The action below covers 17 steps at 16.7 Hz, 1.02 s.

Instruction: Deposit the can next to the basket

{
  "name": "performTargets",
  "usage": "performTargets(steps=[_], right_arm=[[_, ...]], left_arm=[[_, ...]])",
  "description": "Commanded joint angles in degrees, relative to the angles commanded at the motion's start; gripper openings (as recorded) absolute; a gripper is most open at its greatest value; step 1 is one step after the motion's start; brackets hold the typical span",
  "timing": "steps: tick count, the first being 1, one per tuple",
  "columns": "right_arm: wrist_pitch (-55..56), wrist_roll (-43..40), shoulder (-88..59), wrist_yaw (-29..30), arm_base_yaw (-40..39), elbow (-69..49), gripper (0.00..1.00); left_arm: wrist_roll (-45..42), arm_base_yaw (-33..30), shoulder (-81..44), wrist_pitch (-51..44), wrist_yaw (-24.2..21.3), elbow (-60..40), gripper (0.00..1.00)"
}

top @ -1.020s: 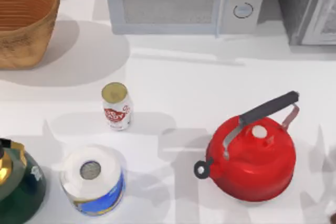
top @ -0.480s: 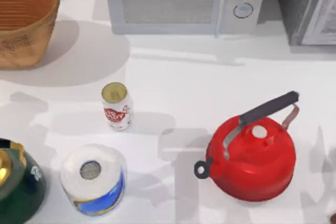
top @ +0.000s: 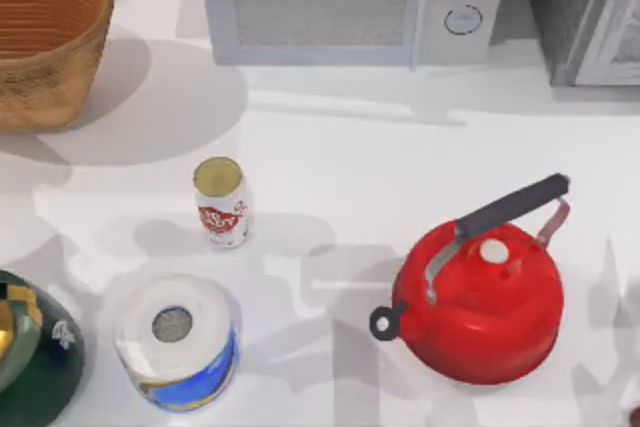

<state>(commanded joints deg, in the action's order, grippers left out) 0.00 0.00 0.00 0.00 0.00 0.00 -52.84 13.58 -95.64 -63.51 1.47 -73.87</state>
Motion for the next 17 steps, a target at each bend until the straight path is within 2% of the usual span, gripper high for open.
performTargets(steps=[3, 7, 14, 17], right_arm=[[0.00, 0.00, 0.00, 0.00, 0.00, 0.00, 1.00], [0.00, 0.00, 0.00, 0.00, 0.00, 0.00, 1.00], [0.00, 0.00, 0.00, 0.00, 0.00, 0.00, 1.00], [0.00, 0.00, 0.00, 0.00, 0.00, 0.00, 1.00]], left_arm=[[-4.81, 0.84, -10.91, -4.86, -0.75, -10.89, 1.00], [-8.25, 1.37, -17.94, -7.04, -1.47, -20.06, 1.00], [-8.56, 1.15, -18.50, -6.85, -1.51, -20.78, 1.00], [-8.54, 1.31, -19.40, -2.99, -1.57, -17.63, 1.00]])
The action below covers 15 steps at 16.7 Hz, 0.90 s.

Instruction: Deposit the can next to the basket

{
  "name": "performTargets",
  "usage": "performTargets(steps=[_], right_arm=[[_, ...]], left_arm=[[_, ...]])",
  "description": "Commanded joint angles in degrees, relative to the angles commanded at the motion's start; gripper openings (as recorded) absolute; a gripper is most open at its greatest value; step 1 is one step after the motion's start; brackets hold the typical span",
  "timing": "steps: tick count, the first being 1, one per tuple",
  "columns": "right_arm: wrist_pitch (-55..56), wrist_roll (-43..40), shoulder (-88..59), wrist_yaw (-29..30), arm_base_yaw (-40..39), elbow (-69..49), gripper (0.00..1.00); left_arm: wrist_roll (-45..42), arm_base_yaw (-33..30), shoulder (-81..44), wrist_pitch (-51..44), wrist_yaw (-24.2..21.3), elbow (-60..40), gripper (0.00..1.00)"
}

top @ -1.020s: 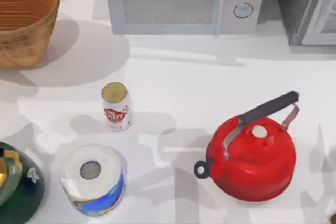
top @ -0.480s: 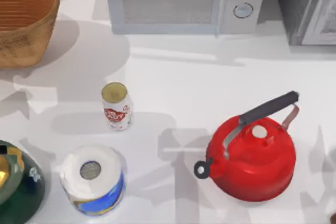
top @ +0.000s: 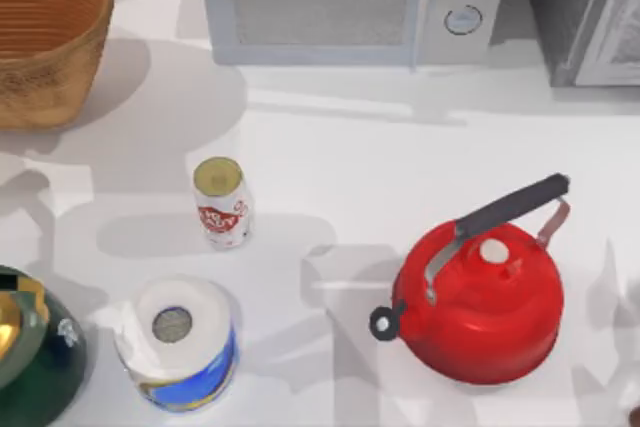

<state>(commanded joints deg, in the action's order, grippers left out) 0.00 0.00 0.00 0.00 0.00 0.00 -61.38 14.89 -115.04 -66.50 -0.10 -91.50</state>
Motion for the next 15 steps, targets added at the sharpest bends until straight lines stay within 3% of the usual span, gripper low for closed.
performTargets(steps=[4, 9, 15], right_arm=[[0.00, 0.00, 0.00, 0.00, 0.00, 0.00, 1.00], [0.00, 0.00, 0.00, 0.00, 0.00, 0.00, 1.00], [0.00, 0.00, 0.00, 0.00, 0.00, 0.00, 1.00]], left_arm=[[-0.20, 0.18, -1.74, 7.53, -0.01, 5.51, 1.00], [-0.24, 0.21, -2.01, 8.47, -0.01, 6.36, 1.00], [-0.24, 0.21, -2.01, 8.47, -0.01, 6.36, 0.55]])
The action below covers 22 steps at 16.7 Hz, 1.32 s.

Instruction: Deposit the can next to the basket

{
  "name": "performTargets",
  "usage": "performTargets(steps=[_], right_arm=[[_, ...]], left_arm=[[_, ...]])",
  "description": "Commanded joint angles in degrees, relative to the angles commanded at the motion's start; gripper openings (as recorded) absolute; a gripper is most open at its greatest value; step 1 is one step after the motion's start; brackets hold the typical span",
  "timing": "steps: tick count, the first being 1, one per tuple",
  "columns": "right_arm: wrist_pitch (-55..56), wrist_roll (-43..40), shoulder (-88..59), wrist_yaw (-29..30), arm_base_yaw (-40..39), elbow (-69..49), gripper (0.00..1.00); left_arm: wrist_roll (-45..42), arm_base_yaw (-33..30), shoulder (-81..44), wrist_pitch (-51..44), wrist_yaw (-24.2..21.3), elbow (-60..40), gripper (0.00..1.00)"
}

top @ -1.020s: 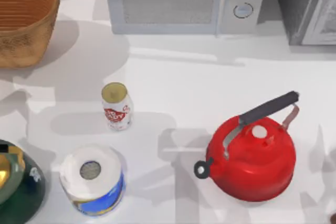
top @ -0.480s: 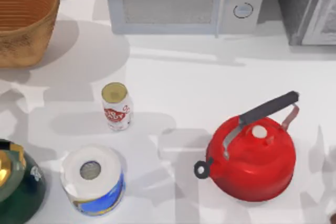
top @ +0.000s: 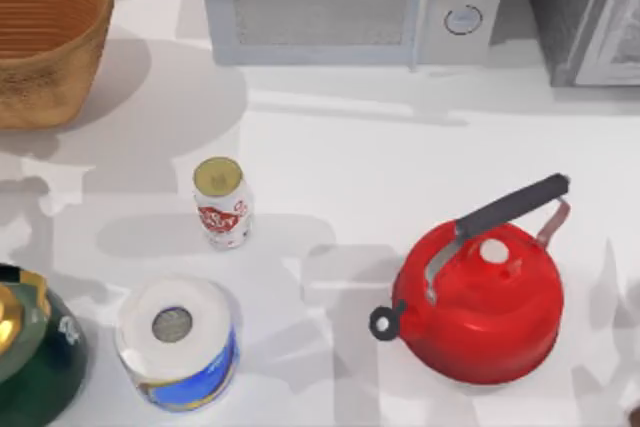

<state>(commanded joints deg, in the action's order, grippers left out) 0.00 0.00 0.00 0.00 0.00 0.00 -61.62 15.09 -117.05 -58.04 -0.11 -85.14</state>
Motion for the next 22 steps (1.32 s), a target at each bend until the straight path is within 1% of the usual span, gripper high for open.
performTargets(steps=[7, 8, 18, 20, 22], right_arm=[[0.00, 0.00, 0.00, 0.00, 0.00, 0.00, 1.00], [0.00, 0.00, 0.00, 0.00, 0.00, 0.00, 1.00], [0.00, 0.00, 0.00, 0.00, 0.00, 0.00, 1.00], [0.00, 0.00, 0.00, 0.00, 0.00, 0.00, 1.00], [0.00, 0.00, 0.00, 0.00, 0.00, 0.00, 1.00]], left_arm=[[0.00, 0.00, 0.00, 0.00, 0.00, 0.00, 0.02], [0.00, 0.00, 0.00, 0.00, 0.00, 0.00, 0.00], [0.51, -0.26, 0.22, 0.04, 0.03, -0.53, 0.00], [3.49, -1.09, 0.67, 0.16, 0.17, -3.17, 0.00], [8.79, -2.88, 1.26, 0.05, 0.31, -7.40, 0.00]])
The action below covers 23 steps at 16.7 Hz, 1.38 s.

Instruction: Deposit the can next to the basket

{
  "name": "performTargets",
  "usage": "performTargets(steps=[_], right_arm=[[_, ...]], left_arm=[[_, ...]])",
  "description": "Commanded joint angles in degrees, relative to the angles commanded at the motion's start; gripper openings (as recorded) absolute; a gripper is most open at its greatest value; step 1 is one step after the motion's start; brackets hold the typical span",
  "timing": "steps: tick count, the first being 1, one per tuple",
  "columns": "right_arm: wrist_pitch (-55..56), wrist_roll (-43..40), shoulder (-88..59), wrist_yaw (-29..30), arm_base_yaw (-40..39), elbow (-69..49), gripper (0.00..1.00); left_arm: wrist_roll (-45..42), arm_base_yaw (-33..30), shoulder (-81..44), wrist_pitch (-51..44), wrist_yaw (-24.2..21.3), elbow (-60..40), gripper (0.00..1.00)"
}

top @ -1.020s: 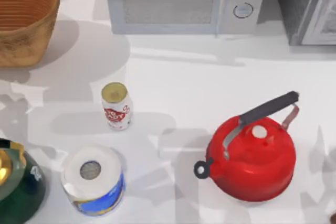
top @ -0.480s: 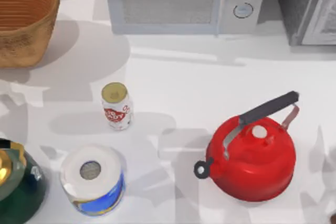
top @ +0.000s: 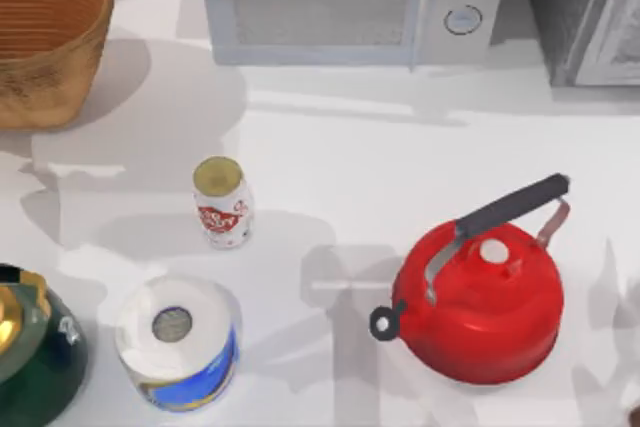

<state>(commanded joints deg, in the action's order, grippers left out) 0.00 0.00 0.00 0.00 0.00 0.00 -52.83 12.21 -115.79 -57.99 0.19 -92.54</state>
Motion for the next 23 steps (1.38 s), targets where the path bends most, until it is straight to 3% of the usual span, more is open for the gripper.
performTargets(steps=[6, 16, 19, 23], right_arm=[[0.00, 0.00, 0.00, 0.00, 0.00, 0.00, 1.00], [0.00, 0.00, 0.00, 0.00, 0.00, 0.00, 1.00], [0.00, 0.00, 0.00, 0.00, 0.00, 0.00, 1.00], [0.00, 0.00, 0.00, 0.00, 0.00, 0.00, 1.00]], left_arm=[[24.79, -11.45, -0.87, -4.08, -0.58, -14.62, 0.00], [71.16, -40.85, -13.29, -18.05, -2.87, -25.57, 0.00], [81.24, -46.90, -16.85, -18.84, -2.04, -27.35, 0.00], [88.47, -50.02, -20.53, -17.50, -0.56, -29.05, 0.00]])
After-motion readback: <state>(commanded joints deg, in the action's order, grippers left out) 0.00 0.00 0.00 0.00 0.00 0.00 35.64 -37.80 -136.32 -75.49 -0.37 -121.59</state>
